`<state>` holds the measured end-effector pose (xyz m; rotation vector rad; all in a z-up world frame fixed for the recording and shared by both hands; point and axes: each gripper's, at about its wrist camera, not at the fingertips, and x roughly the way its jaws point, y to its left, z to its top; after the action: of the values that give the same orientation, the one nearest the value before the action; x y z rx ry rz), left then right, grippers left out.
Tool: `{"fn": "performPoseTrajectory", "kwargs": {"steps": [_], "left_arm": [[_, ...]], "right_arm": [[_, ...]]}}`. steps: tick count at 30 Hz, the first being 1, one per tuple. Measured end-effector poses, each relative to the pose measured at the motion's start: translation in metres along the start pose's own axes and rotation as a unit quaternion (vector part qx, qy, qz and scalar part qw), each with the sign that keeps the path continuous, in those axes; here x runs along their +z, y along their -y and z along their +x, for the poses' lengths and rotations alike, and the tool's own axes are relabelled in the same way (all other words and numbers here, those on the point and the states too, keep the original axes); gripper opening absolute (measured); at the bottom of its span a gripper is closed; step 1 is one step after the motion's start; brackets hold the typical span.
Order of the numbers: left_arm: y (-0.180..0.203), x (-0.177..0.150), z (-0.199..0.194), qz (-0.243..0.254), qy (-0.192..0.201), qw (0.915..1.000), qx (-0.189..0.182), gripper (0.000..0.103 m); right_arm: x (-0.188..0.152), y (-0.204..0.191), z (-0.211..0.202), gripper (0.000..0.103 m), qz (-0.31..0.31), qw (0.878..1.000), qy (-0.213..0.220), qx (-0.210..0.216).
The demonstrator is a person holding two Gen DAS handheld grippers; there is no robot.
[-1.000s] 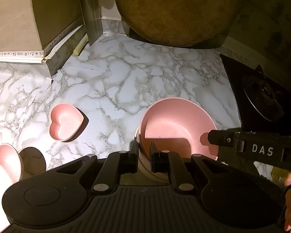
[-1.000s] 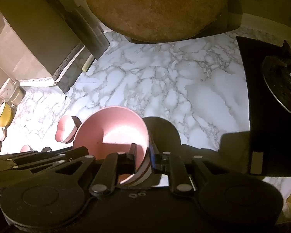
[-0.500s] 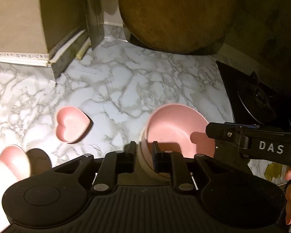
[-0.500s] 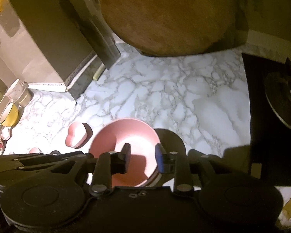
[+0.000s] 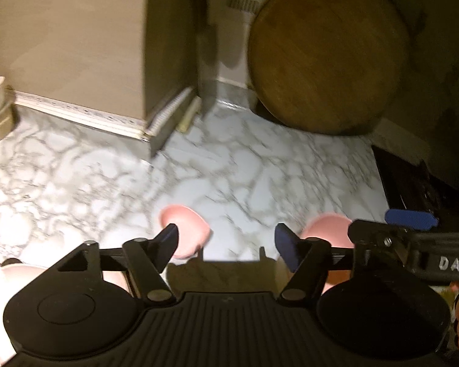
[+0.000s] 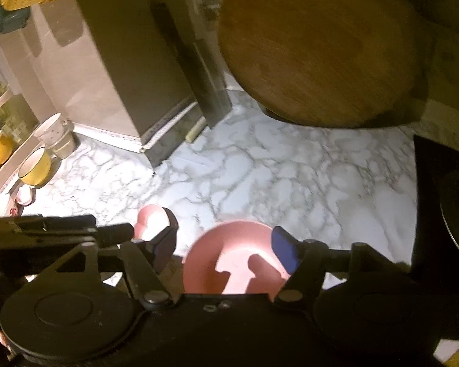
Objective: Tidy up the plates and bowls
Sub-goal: 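Move both tools to a pink heart dish and close on it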
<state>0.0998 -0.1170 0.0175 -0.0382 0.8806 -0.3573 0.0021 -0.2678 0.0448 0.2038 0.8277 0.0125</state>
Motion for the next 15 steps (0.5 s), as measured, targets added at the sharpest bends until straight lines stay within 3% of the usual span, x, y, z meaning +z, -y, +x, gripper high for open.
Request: {"fn": "performPoseTrajectory", "kwargs": {"steps": [3, 5, 9, 15], "left_arm": [[-0.015, 0.008, 0.000, -0.014, 0.007, 0.9998, 0.013, 0.077], [-0.024, 0.013, 0.005, -0.022, 0.003, 0.9995, 0.021, 0.079], [-0.045, 0.019, 0.026, -0.047, -0.034, 0.9980, 0.027, 0.079], [-0.070, 0.021, 0.062, -0.076, -0.089, 0.9924, 0.038, 0.079]], "right_arm": [[0.008, -0.007, 0.005, 0.097, -0.011, 1.000, 0.012, 0.011], [0.015, -0.009, 0.012, 0.100, -0.015, 1.000, 0.016, 0.020], [0.030, -0.012, 0.036, 0.101, -0.002, 0.999, -0.014, 0.038], [0.043, -0.023, 0.074, 0.099, -0.001, 0.998, -0.057, 0.030]]}}
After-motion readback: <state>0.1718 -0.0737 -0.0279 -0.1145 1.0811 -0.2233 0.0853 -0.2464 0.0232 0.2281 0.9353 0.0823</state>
